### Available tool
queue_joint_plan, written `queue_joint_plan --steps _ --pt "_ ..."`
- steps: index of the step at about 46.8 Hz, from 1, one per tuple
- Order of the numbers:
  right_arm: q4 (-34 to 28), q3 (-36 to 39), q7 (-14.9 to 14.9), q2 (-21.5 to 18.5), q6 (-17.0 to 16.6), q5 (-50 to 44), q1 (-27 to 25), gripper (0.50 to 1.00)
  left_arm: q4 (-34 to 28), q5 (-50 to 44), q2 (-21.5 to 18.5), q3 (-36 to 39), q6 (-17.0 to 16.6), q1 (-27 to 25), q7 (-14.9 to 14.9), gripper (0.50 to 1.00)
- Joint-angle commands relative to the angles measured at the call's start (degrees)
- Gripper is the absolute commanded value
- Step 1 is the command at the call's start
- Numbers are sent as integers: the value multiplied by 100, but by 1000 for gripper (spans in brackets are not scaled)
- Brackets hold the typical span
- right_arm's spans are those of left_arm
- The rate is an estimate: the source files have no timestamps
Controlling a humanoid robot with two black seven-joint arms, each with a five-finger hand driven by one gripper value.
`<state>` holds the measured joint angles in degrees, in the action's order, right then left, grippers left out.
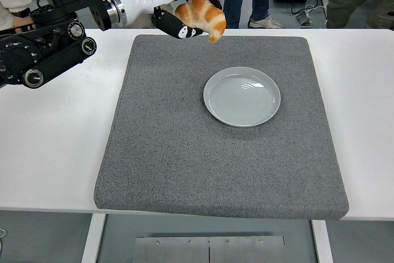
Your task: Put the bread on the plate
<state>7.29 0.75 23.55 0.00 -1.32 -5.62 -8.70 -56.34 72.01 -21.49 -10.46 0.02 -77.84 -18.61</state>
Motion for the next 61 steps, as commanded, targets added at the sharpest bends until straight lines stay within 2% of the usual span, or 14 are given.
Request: queue_joint_plan --steps 1,21,29,43,61 --pt "0 -5 1 0 0 0 0 1000 141 -2 189 62 -2 -39 -3 500" --pt "0 4 1 0 0 0 0 1000 791 33 1357 263 -116 -109 41 500" --pt "0 4 1 0 0 0 0 1000 1152 -11 1701 914 -459 -91 -11 500" --pt "0 -4 1 0 0 0 0 1000 1538 -29 2140 1459 -722 -21 -11 500" --pt "0 4 1 0 0 0 0 1000 2162 -38 2149 1890 -978 515 -73 500"
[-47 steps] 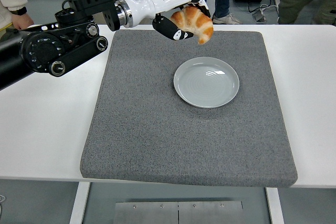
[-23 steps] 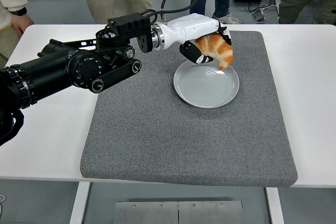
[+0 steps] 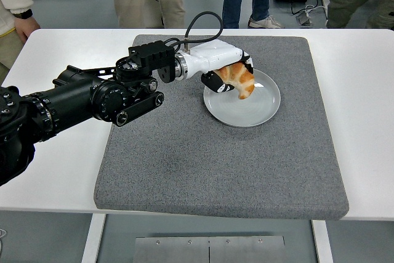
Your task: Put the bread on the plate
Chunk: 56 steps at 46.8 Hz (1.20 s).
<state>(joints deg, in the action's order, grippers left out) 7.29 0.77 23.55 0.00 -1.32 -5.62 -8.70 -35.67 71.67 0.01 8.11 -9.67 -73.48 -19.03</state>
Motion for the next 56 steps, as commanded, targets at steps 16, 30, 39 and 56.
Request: queue_joint_plan --steps 16,30,39,56 --pt "0 2 0 0 0 0 0 1000 210 -13 -1 32 -123 229 -66 500" --pt "0 -6 0 0 0 0 0 1000 403 -39 -1 6 -166 229 -66 500" --pt "0 2 0 0 0 0 0 1000 35 -39 -1 6 -193 229 -101 500" --pt "0 2 0 0 0 0 0 1000 -194 -4 -1 6 -193 238 -57 500"
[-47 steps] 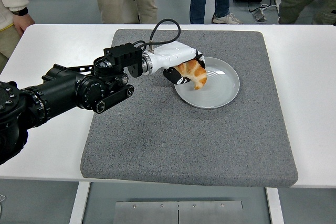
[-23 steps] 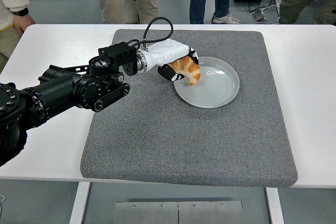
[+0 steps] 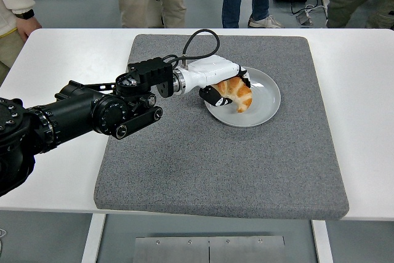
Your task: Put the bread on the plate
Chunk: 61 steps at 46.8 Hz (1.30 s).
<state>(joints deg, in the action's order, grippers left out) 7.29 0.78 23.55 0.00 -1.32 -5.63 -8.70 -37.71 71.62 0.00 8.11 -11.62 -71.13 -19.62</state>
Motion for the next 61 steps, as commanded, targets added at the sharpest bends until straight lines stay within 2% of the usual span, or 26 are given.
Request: queue_joint_plan --steps 1,43,47,48,49,50,54,61 --pt "0 1 0 0 0 0 0 1000 9 1 0 15 2 2 2 500" --pt "0 1 0 0 0 0 0 1000 106 -8 0 138 -51 213 20 500" --pt "0 1 0 0 0 0 0 1000 97 -43 0 130 -51 213 99 500" --pt "0 1 0 0 0 0 0 1000 88 -43 0 121 -51 213 116 546" --pt "0 1 0 0 0 0 0 1000 88 -43 0 121 -60 213 134 674" --pt "0 1 0 0 0 0 0 1000 88 -61 0 121 -69 213 143 744" --pt "0 1 9 0 0 0 0 1000 97 -157 0 138 -69 205 151 851" --pt "0 1 0 0 0 0 0 1000 97 -184 0 147 -60 187 160 886"
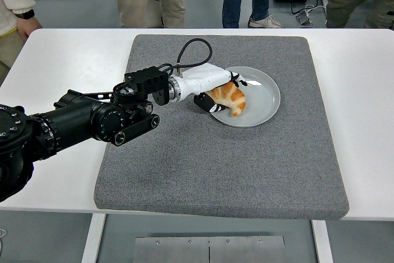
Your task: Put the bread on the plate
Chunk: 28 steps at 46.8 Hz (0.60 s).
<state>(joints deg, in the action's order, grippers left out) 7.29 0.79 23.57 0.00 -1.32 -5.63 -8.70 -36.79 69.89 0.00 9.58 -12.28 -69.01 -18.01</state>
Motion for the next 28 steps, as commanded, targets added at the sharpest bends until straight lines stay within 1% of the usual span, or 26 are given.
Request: queue_joint_plan --steps 1,5,12,18,26,28 --pt "0 0 -2 0 0 0 0 1000 -3 -10 0 0 6 -25 -1 890" --pt "0 0 -2 0 0 0 0 1000 -3 -19 0 -8 -3 -51 -1 905" --pt "0 0 -2 0 0 0 0 1000 -135 -11 0 -35 6 -112 -1 957" --pt "0 0 -2 0 0 0 0 1000 -390 -72 0 -70 15 -314 -10 963" --pt "0 -9 -2 0 0 0 0 1000 -671 -528 0 -70 15 -552 -10 966" --pt "0 0 -2 0 0 0 0 1000 -715 -651 0 -79 15 -561 -62 966"
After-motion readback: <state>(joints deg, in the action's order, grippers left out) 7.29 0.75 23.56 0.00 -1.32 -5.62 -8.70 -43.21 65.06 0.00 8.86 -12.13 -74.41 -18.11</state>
